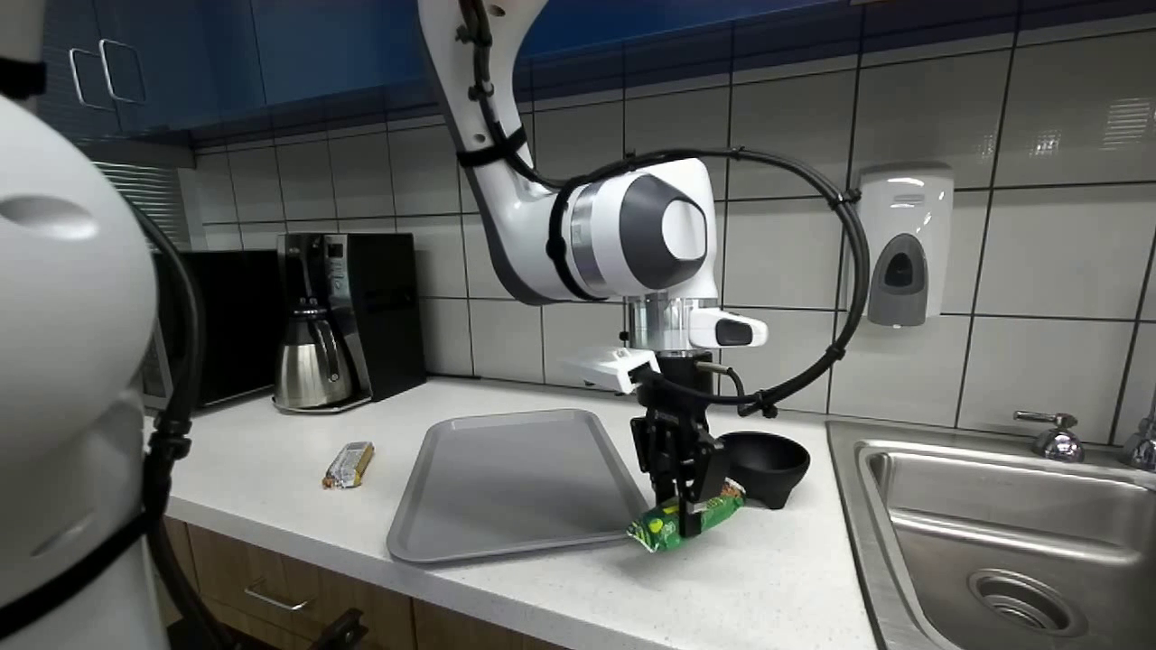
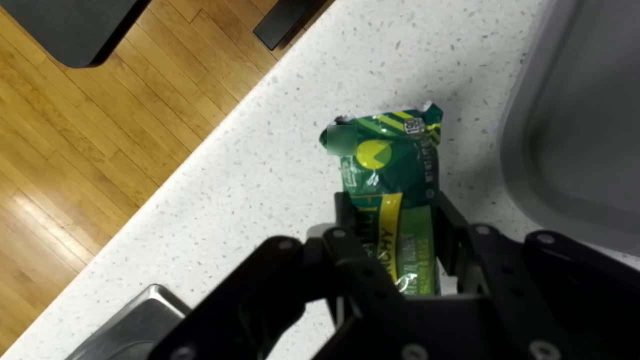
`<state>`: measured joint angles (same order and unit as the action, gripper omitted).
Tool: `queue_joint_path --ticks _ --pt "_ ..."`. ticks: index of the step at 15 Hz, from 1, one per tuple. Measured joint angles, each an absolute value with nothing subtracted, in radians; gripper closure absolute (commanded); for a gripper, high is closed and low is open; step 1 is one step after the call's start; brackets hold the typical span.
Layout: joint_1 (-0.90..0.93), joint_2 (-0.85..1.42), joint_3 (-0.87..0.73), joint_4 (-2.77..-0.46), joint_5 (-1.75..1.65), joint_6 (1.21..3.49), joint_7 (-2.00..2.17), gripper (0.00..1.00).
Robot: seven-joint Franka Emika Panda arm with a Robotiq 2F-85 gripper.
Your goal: Remove the items from the grey tray and put them on the counter
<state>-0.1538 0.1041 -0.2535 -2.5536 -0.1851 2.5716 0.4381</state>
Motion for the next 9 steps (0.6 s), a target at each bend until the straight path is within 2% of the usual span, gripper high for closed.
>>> queue_joint_path --ticks 7,8,9 --pt "-0.156 0.206 -0.264 -2.497 -0.183 2.582 0.415 0.85" --pt "-0.156 0.218 -0.264 -2.491 -0.183 2.582 0.411 0.35" --pt "-0.156 0.227 -0.265 -2.486 -0.183 2.582 0.408 0.34"
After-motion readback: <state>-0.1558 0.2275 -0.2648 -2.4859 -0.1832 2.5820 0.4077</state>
